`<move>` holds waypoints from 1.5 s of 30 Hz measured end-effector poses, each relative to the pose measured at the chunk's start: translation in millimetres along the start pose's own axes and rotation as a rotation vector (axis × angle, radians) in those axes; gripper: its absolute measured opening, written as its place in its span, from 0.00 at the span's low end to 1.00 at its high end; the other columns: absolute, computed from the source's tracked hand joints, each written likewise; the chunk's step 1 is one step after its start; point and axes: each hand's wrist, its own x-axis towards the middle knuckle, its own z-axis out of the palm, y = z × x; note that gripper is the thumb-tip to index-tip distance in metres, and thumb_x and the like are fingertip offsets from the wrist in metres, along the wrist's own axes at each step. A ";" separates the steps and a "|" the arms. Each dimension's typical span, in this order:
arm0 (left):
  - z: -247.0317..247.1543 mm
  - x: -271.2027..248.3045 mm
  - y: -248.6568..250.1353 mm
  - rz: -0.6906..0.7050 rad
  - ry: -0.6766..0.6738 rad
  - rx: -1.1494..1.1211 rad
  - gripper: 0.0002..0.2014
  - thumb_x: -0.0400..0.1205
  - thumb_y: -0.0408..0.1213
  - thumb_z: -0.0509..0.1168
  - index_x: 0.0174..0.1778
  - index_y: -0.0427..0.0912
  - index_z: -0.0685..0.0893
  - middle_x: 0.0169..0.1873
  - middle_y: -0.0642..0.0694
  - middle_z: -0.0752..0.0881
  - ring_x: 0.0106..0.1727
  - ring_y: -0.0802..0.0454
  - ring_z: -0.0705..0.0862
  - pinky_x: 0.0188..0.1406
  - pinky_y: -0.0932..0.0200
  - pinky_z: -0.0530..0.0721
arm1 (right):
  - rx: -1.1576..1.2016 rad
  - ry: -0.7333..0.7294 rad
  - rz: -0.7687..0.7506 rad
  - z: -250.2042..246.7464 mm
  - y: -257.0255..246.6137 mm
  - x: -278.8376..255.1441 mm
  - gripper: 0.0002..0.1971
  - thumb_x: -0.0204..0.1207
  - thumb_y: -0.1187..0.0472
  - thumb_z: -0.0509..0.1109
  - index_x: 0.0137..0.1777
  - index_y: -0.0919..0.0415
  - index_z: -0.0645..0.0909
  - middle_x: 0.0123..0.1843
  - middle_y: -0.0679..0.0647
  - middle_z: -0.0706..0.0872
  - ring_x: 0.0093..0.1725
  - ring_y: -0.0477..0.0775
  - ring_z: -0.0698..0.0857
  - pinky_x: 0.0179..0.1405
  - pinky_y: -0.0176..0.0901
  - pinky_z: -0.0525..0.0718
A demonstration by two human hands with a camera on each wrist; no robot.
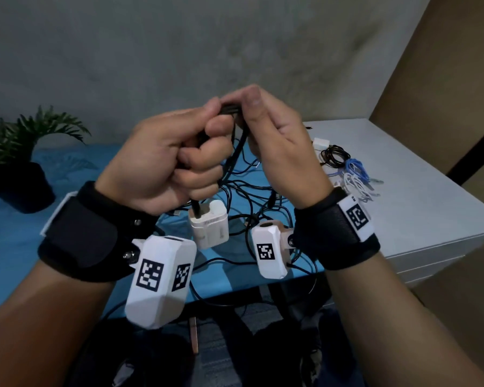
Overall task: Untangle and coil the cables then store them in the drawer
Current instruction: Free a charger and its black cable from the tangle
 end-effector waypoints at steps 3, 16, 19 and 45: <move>-5.7 1.0 2.7 -0.013 -0.056 -0.105 0.17 0.90 0.50 0.49 0.37 0.51 0.73 0.21 0.56 0.56 0.16 0.57 0.52 0.15 0.62 0.52 | -0.013 -0.026 0.066 9.3 0.6 -0.9 0.19 0.91 0.52 0.54 0.49 0.60 0.83 0.40 0.48 0.78 0.40 0.38 0.78 0.45 0.32 0.73; -4.9 17.9 -5.0 0.115 0.349 -0.100 0.21 0.92 0.52 0.49 0.33 0.50 0.67 0.18 0.54 0.52 0.17 0.56 0.46 0.14 0.64 0.46 | 1.020 -0.008 0.564 28.6 8.9 2.6 0.19 0.92 0.49 0.52 0.46 0.59 0.76 0.24 0.44 0.67 0.28 0.45 0.69 0.35 0.39 0.69; -4.3 17.9 -3.8 0.119 0.399 -0.093 0.22 0.92 0.52 0.50 0.32 0.49 0.67 0.16 0.55 0.58 0.17 0.56 0.47 0.14 0.64 0.47 | 1.046 -0.018 0.573 29.1 9.7 3.5 0.19 0.93 0.50 0.51 0.50 0.61 0.78 0.24 0.44 0.65 0.23 0.42 0.65 0.27 0.35 0.68; -7.0 13.8 -5.3 0.503 0.691 0.813 0.12 0.94 0.39 0.48 0.66 0.39 0.72 0.34 0.45 0.88 0.38 0.44 0.92 0.27 0.55 0.85 | -0.494 -0.421 0.203 21.9 4.3 -8.9 0.14 0.88 0.56 0.64 0.38 0.48 0.74 0.30 0.42 0.75 0.31 0.39 0.75 0.29 0.35 0.66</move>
